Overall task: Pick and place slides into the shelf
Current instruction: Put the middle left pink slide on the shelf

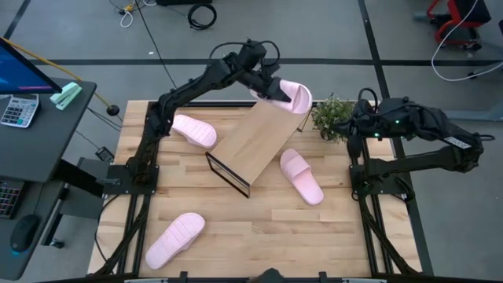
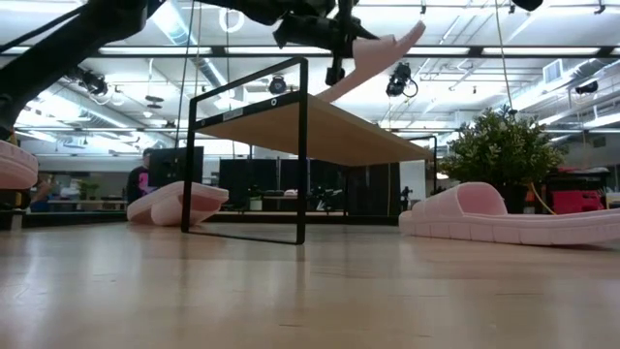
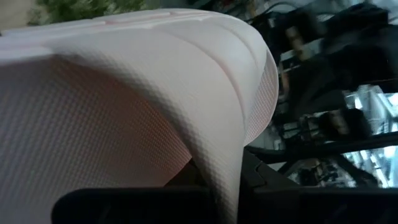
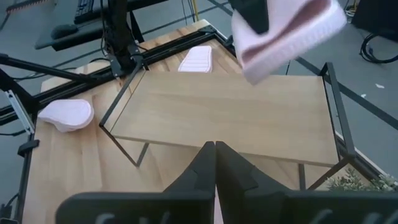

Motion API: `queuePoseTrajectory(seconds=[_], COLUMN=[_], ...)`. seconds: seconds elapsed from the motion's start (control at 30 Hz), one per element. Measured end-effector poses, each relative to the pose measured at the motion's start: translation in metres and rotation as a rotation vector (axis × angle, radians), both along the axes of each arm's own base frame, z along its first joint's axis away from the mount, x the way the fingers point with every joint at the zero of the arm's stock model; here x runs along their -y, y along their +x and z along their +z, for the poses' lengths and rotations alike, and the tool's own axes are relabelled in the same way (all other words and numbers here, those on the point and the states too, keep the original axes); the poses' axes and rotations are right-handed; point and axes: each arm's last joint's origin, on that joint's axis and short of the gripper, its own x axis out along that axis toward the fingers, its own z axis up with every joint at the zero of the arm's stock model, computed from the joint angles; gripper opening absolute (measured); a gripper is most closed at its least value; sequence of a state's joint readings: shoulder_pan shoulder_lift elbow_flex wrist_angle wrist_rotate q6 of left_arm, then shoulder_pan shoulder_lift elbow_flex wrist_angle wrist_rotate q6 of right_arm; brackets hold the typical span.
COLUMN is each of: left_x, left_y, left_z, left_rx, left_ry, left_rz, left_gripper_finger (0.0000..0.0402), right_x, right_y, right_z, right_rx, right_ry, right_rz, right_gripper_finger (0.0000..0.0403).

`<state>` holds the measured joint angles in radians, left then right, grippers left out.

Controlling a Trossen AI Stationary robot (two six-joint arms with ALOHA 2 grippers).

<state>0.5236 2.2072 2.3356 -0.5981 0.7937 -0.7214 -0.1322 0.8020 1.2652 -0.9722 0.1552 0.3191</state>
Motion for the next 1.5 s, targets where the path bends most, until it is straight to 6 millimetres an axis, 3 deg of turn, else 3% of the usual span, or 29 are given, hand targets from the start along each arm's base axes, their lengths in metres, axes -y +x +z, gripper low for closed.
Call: queuePoseTrajectory(seconds=[0.2, 0.77, 1.13, 1.5], left_x=[-0.002, -0.015, -0.001, -0.004], left_y=[0.012, 0.015, 0.028, 0.027], left_z=[-0.025, -0.062, -0.073, -0.075], left_rx=[-0.033, -0.143, -0.150, -0.157], left_ry=[0.024, 0.057, 0.068, 0.071], left_rz=[-0.045, -0.038, -0.088, -0.075], left_gripper_finger=[0.0012, 0.0018, 0.0018, 0.0018], right_x=[0.000, 0.002, 0.002, 0.002], right_y=[0.003, 0.016, 0.019, 0.019], right_z=[-0.001, -0.006, -0.006, -0.006], right_rx=[-0.009, -0.048, -0.054, -0.053], right_ry=[0.002, 0.024, 0.031, 0.032], right_rz=[-0.001, -0.012, -0.015, -0.016], right_gripper_finger=[0.0010, 0.0009, 0.0011, 0.0011])
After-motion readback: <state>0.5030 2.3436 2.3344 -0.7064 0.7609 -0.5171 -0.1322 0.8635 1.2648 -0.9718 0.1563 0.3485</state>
